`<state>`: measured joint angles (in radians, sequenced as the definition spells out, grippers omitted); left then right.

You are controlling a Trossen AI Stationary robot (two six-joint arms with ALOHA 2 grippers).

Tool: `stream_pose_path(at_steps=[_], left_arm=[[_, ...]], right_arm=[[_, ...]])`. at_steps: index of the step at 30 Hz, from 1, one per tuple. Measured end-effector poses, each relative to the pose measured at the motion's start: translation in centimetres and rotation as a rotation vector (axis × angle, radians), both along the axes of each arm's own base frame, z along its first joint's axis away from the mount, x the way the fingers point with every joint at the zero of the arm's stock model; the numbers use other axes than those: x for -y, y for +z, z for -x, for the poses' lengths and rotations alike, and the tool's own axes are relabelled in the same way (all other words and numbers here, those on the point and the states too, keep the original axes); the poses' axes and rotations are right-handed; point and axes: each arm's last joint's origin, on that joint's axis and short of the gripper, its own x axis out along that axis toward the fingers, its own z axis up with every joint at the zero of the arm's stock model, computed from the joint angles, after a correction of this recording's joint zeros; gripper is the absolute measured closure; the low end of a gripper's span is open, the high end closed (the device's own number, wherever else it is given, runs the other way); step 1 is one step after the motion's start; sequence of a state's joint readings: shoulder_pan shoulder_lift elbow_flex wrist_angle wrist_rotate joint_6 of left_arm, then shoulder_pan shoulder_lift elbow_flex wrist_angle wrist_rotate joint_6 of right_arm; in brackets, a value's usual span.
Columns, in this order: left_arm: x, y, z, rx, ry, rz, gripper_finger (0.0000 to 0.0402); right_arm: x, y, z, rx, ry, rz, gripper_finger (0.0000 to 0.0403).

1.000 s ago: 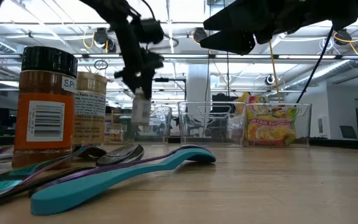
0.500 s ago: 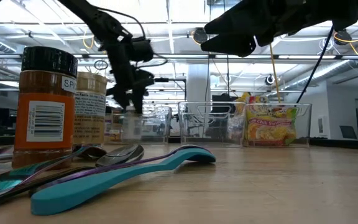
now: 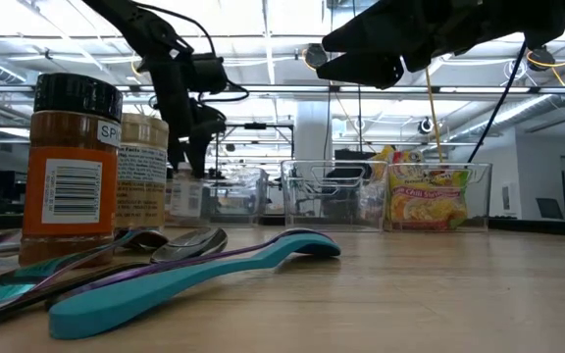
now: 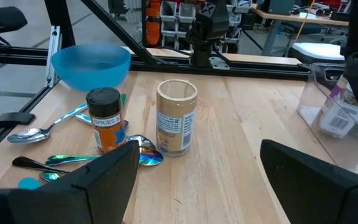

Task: Pick & Place Food Item
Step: Put the white seasoning bottle into the left transparent bin

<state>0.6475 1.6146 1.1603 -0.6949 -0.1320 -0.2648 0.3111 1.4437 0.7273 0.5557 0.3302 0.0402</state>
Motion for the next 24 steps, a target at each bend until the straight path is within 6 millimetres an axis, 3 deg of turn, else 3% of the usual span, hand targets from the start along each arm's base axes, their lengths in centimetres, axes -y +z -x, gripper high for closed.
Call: stream_pose_path(at_steps=[18, 24], left_arm=[[-0.4, 0.2, -0.4, 0.038, 0.025, -0.053, 0.0194], [-0.6, -1.2, 0.0, 0.064, 0.048, -0.055, 0.0194]], right_arm=[[0.0, 0.0, 0.0, 0.000, 0.000, 0.000, 0.0078], [0.0, 0.0, 0.0, 0.000, 0.000, 0.000, 0.0078]])
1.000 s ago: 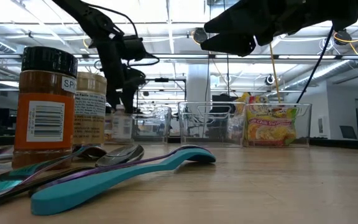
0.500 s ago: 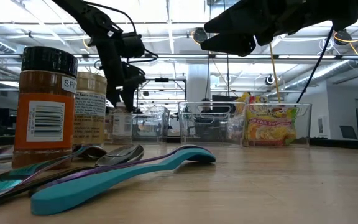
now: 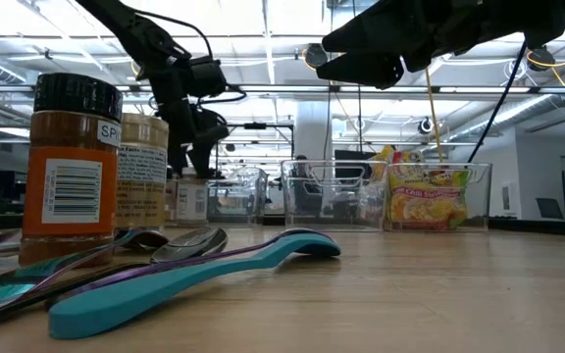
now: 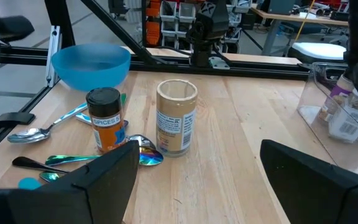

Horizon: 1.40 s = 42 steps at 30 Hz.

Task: Pick & Place Food Item
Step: Put the white seasoning bottle into the left transparent bin, then put the orange seasoning bottle into the left transparent bin

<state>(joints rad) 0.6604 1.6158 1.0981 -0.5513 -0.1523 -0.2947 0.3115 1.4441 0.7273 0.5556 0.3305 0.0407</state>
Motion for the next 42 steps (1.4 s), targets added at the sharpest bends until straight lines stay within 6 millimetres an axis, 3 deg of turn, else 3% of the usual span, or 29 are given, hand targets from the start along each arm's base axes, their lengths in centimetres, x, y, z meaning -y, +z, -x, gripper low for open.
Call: stream_pose_path(at_steps=[10, 12, 16, 18, 23, 27, 31, 35, 38, 42], left_arm=[[0.0, -0.5, 0.4, 0.003, 0.006, 0.023, 0.0193], [0.2, -0.6, 0.3, 0.000, -0.008, 0.024, 0.0160], [0.5, -0.8, 0.4, -0.015, -0.019, 0.039, 0.0039], [0.3, -0.5, 0.3, -0.005, -0.010, 0.018, 0.0018], [0.3, 0.7, 1.0, 0.030, 0.000, -0.002, 0.0072], [1.3, 3.6, 2.1, 0.106, -0.048, -0.047, 0.0110], [4.0, 7.7, 3.9, 0.212, -0.139, -0.110, 0.0133], [8.5, 10.7, 5.4, 0.341, -0.242, -0.222, 0.0144], [12.1, 10.6, 6.4, 0.447, -0.338, -0.298, 0.0144], [16.0, 8.5, 7.9, 0.608, -0.441, -0.332, 0.0138]], right_arm=[[0.0, 0.0, 0.0, 0.000, 0.000, 0.000, 0.0078], [0.0, 0.0, 0.0, 0.000, 0.000, 0.000, 0.0078], [0.0, 0.0, 0.0, 0.000, 0.000, 0.000, 0.0078], [0.0, 0.0, 0.0, 0.000, 0.000, 0.000, 0.0078], [0.0, 0.0, 0.0, 0.000, 0.000, 0.000, 0.0078], [0.0, 0.0, 0.0, 0.001, -0.004, 0.001, 0.0078], [0.0, 0.0, 0.0, 0.001, -0.004, 0.001, 0.0078], [0.0, 0.0, 0.0, 0.001, -0.004, 0.001, 0.0078], [0.0, 0.0, 0.0, 0.001, -0.005, -0.004, 0.0078], [0.0, 0.1, 0.0, 0.017, -0.004, -0.063, 0.0078]])
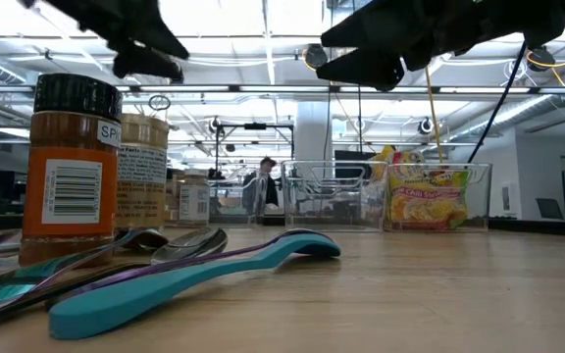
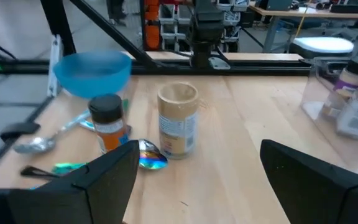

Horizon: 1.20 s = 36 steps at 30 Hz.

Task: Pick & Place Food Item
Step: Put the orange seasoning bottle into the left transparent bin

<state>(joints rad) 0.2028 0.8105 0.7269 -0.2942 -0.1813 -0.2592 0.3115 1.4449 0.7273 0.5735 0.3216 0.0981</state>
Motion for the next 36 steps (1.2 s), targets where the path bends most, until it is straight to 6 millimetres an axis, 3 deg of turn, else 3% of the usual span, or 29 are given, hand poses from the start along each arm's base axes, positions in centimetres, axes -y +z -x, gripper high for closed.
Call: stream_pose_path(at_steps=[6, 12, 20, 25, 31, 36], left_arm=[[3.4, -2.3, 1.2, 0.209, -0.149, -0.051, 0.0140], [4.8, -3.6, 1.2, 0.267, -0.230, -0.044, 0.0142], [5.1, -4.0, 0.8, 0.256, -0.242, -0.010, 0.0139], [5.1, -4.2, 0.7, 0.253, -0.238, 0.008, 0.0143], [5.1, -4.2, 0.7, 0.248, -0.239, 0.005, 0.0134], [5.1, -4.2, 0.7, 0.248, -0.240, 0.003, 0.0133]], right_arm=[[-1.1, -1.2, -1.4, 0.090, 0.158, -0.048, 0.0078], [-3.0, -5.2, -3.1, 0.099, 0.222, 0.011, 0.0078], [-6.0, -8.3, -9.5, -0.074, 0.242, 0.064, 0.0060], [-6.6, -9.1, -13.3, -0.116, 0.224, 0.074, 0.0047], [-6.6, -9.8, -15.4, -0.100, 0.214, 0.066, 0.0052], [-6.7, -11.7, -16.1, -0.145, 0.272, 0.028, 0.0051]])
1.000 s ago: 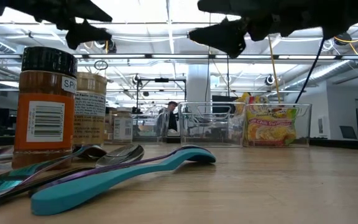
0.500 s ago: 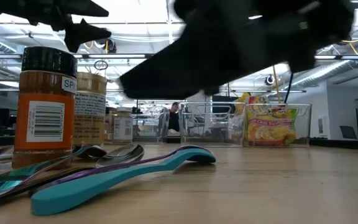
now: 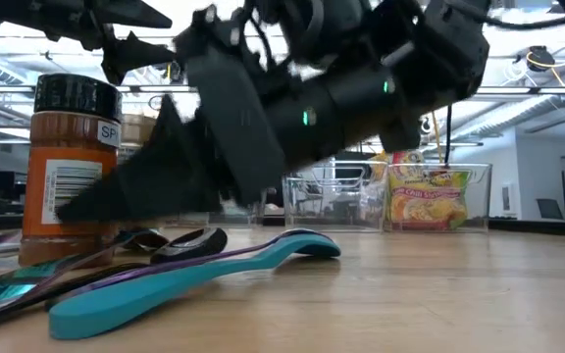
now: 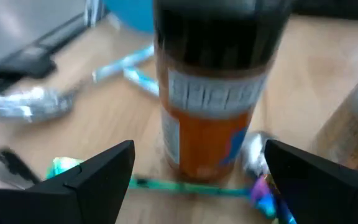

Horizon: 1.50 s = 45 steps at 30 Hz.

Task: Pick & Place Food Item
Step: Put the orange seasoning bottle into the left transparent bin

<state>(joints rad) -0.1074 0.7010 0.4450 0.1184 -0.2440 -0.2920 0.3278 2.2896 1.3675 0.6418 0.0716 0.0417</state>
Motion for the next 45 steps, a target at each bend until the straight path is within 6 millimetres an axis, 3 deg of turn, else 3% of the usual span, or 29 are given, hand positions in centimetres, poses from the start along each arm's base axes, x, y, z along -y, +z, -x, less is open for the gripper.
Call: stream_pose_path(at_steps=[10, 26, 33, 39, 45], left_arm=[[0.0, 0.1, 0.0, 0.008, 0.000, 0.001, 0.0133], [0.0, -0.3, -0.5, -0.018, 0.002, -0.002, 0.0133], [0.0, -0.3, -0.5, -0.019, 0.002, -0.002, 0.0133], [0.0, -0.3, -0.5, -0.017, 0.004, 0.011, 0.0133], [0.0, -0.3, -0.5, -0.011, 0.010, 0.053, 0.0133]], right_arm=[[0.0, 0.4, -0.2, 0.026, -0.001, 0.001, 0.0084], [0.0, 0.5, -0.3, 0.051, 0.009, 0.026, 0.0251], [0.0, 0.7, -0.3, 0.054, 0.012, 0.035, 0.0280], [-0.2, 3.9, 0.6, -0.008, 0.029, 0.069, 0.0280], [-0.1, 8.2, 3.3, -0.187, 0.056, 0.140, 0.0281]])
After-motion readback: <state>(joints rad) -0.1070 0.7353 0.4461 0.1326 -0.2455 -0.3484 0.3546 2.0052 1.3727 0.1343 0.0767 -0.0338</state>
